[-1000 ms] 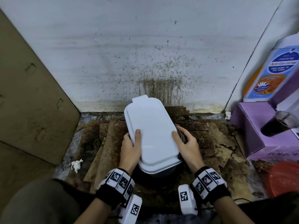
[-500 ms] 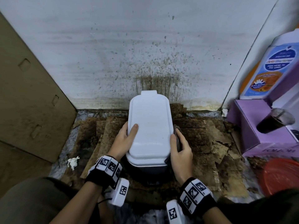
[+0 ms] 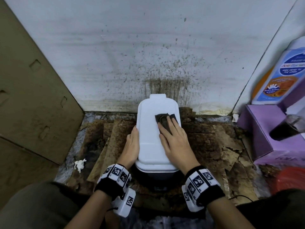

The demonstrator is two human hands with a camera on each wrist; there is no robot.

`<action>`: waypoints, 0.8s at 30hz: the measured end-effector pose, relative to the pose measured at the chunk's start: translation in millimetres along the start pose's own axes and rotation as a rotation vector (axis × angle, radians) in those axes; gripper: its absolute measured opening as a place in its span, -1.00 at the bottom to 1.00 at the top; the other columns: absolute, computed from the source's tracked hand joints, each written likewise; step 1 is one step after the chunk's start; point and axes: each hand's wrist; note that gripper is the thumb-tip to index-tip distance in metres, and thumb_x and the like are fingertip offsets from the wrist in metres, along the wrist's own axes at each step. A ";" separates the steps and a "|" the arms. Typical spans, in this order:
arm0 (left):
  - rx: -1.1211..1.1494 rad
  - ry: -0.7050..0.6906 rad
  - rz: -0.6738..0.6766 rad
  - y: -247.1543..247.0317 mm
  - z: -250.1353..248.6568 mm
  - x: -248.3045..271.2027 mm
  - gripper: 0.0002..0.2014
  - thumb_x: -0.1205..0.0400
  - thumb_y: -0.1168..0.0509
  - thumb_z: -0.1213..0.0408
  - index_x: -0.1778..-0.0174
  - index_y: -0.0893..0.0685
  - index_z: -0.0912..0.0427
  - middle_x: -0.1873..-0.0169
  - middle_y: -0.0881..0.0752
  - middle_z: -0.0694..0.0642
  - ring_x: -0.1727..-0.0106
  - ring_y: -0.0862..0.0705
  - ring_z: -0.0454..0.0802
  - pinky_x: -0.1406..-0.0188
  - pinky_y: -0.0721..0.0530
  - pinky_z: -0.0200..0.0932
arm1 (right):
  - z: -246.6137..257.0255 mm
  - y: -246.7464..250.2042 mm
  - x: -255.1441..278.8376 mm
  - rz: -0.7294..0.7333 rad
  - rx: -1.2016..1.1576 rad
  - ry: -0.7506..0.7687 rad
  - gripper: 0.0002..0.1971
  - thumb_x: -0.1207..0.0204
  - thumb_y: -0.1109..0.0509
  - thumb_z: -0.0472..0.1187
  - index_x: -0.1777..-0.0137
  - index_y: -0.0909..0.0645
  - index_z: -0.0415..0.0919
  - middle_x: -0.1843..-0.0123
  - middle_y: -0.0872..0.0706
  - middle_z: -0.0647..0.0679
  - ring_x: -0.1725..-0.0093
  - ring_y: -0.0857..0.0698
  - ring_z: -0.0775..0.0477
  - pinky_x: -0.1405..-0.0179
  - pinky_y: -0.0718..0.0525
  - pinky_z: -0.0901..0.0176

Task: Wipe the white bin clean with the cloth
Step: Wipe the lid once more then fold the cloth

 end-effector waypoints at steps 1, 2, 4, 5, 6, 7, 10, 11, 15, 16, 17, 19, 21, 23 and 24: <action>0.021 0.007 0.012 0.9 10.1 -9.8 -0.17 -0.58 0.28 -0.61 -0.75 -0.18 -0.37 -0.78 -0.13 -0.10 -0.81 -0.05 -0.08 -0.80 0.03 0.21 | 2.0 -2.8 0.9 0.017 0.091 0.019 -0.50 -0.82 0.02 0.02 -0.72 -0.31 -0.02 -0.81 -0.14 -0.11 -0.80 -0.03 -0.09 -0.74 -0.07 0.01; 0.042 0.016 0.044 1.8 25.0 -22.5 -0.14 -0.49 0.27 -0.69 -0.70 -0.21 -0.46 -0.79 -0.19 -0.10 -0.81 -0.09 -0.06 -0.79 -0.05 0.27 | 4.3 -2.9 1.6 0.032 0.142 0.029 -0.48 -0.82 0.05 0.02 -0.74 -0.27 -0.04 -0.81 -0.13 -0.13 -0.80 -0.03 -0.12 -0.75 -0.08 -0.04; 0.108 0.032 0.074 2.0 43.1 -37.5 -0.12 -0.46 0.21 -0.72 -0.69 -0.26 -0.47 -0.74 -0.33 -0.06 -0.77 -0.25 0.00 -0.75 -0.20 0.25 | 10.6 1.1 4.6 0.072 0.196 0.069 -0.46 -0.82 0.08 0.03 -0.75 -0.23 -0.07 -0.81 -0.12 -0.14 -0.80 -0.06 -0.13 -0.74 -0.11 -0.07; 0.135 0.049 0.076 2.8 30.7 -27.8 -0.12 -0.52 0.19 -0.68 -0.70 -0.34 -0.34 -0.68 -0.46 -0.01 -0.70 -0.41 -0.01 -0.71 -0.33 0.18 | 15.5 1.8 7.6 0.093 0.215 0.096 -0.46 -0.82 0.08 0.03 -0.75 -0.23 -0.09 -0.81 -0.13 -0.16 -0.79 -0.09 -0.15 -0.73 -0.15 -0.08; 0.175 0.053 0.070 3.2 18.7 -18.6 -0.18 -0.62 0.18 -0.57 -0.66 -0.46 -0.22 -0.54 -0.62 0.03 -0.56 -0.58 -0.04 -0.62 -0.50 0.08 | 22.5 1.8 12.1 0.115 0.228 0.125 -0.46 -0.82 0.07 0.02 -0.75 -0.24 -0.11 -0.80 -0.15 -0.17 -0.79 -0.12 -0.16 -0.72 -0.19 -0.10; 0.188 0.054 0.078 2.6 10.5 -12.4 -0.29 -0.72 0.20 -0.44 -0.55 -0.59 -0.16 -0.35 -0.76 0.02 -0.38 -0.72 -0.11 -0.44 -0.65 -0.04 | 31.1 0.3 18.0 0.137 0.232 0.154 -0.46 -0.82 0.06 0.01 -0.74 -0.26 -0.12 -0.80 -0.17 -0.18 -0.78 -0.14 -0.18 -0.71 -0.22 -0.12; 0.326 0.036 0.102 2.1 3.9 -11.2 -0.37 -0.83 0.26 -0.21 -0.52 -0.59 -0.06 -0.24 -0.82 0.04 -0.17 -0.81 -0.17 -0.07 -0.75 -0.28 | 54.5 -6.6 37.4 0.179 0.232 0.223 -0.48 -0.82 0.04 -0.01 -0.74 -0.26 -0.13 -0.79 -0.18 -0.20 -0.78 -0.13 -0.18 -0.72 -0.23 -0.09; 0.387 0.020 0.103 2.6 3.6 -12.0 -0.37 -0.84 0.28 -0.19 -0.56 -0.54 -0.01 -0.27 -0.81 0.04 -0.18 -0.80 -0.15 -0.06 -0.75 -0.29 | 57.6 -6.6 40.8 0.182 0.233 0.235 -0.48 -0.83 0.04 -0.01 -0.74 -0.25 -0.12 -0.79 -0.19 -0.20 -0.79 -0.13 -0.17 -0.71 -0.24 -0.08; 0.508 0.024 0.138 3.6 13.0 -13.6 -0.35 -0.81 0.28 -0.26 -0.61 -0.48 -0.05 -0.32 -0.79 -0.07 -0.36 -0.74 -0.09 -0.33 -0.66 -0.12 | 48.9 -0.7 33.7 0.187 0.254 0.289 -0.49 -0.83 -0.01 -0.04 -0.75 -0.21 -0.11 -0.80 -0.15 -0.20 -0.79 -0.11 -0.15 -0.69 -0.29 -0.03; 0.498 0.025 0.139 3.7 13.8 -13.0 -0.33 -0.81 0.28 -0.28 -0.66 -0.43 -0.05 -0.42 -0.73 -0.04 -0.45 -0.68 -0.05 -0.41 -0.61 -0.08 | 43.7 0.3 28.0 0.190 0.257 0.291 -0.48 -0.83 -0.01 -0.05 -0.76 -0.18 -0.11 -0.80 -0.13 -0.20 -0.79 -0.10 -0.15 -0.68 -0.28 -0.02; 0.482 0.020 0.136 3.3 13.4 -11.6 -0.32 -0.80 0.28 -0.28 -0.71 -0.37 -0.04 -0.52 -0.65 -0.01 -0.50 -0.63 -0.04 -0.42 -0.59 -0.09 | 37.6 0.6 20.5 0.195 0.257 0.280 -0.47 -0.83 0.01 -0.04 -0.77 -0.15 -0.11 -0.81 -0.10 -0.20 -0.80 -0.08 -0.15 -0.68 -0.28 -0.02; 0.459 0.005 0.132 3.1 12.6 -12.6 -0.30 -0.80 0.30 -0.27 -0.77 -0.27 -0.02 -0.61 -0.54 0.01 -0.49 -0.61 -0.09 -0.29 -0.64 -0.22 | 27.3 2.4 2.0 0.210 0.252 0.241 -0.46 -0.84 0.05 -0.03 -0.78 -0.11 -0.11 -0.81 -0.07 -0.21 -0.80 -0.05 -0.17 -0.69 -0.27 -0.06; 0.440 -0.025 0.146 2.2 10.9 -13.2 -0.30 -0.79 0.32 -0.26 -0.77 -0.24 -0.01 -0.63 -0.51 -0.01 -0.43 -0.61 -0.17 -0.13 -0.70 -0.35 | 20.3 2.3 -15.4 0.235 0.247 0.201 -0.46 -0.83 0.07 -0.01 -0.79 -0.09 -0.09 -0.82 -0.05 -0.21 -0.80 -0.04 -0.19 -0.70 -0.26 -0.10; 0.431 -0.027 0.147 1.3 11.3 -14.2 -0.29 -0.78 0.33 -0.28 -0.76 -0.26 -0.03 -0.59 -0.54 -0.03 -0.41 -0.62 -0.24 -0.05 -0.71 -0.41 | 18.3 0.9 -25.7 0.265 0.251 0.174 -0.44 -0.82 0.13 0.02 -0.80 -0.05 -0.07 -0.82 -0.01 -0.20 -0.81 0.01 -0.18 -0.73 -0.19 -0.11; 0.450 -0.018 0.141 1.9 10.7 -13.4 -0.27 -0.76 0.33 -0.31 -0.76 -0.26 -0.04 -0.59 -0.54 -0.03 -0.44 -0.61 -0.22 -0.07 -0.71 -0.40 | 18.6 0.4 -27.8 0.272 0.253 0.173 -0.43 -0.82 0.15 0.03 -0.80 -0.03 -0.06 -0.83 0.01 -0.19 -0.81 0.03 -0.17 -0.73 -0.16 -0.10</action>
Point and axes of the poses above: each hand's wrist, its own x-axis away from the middle knuckle, its own y-axis out of the back of the hand, z = x × y
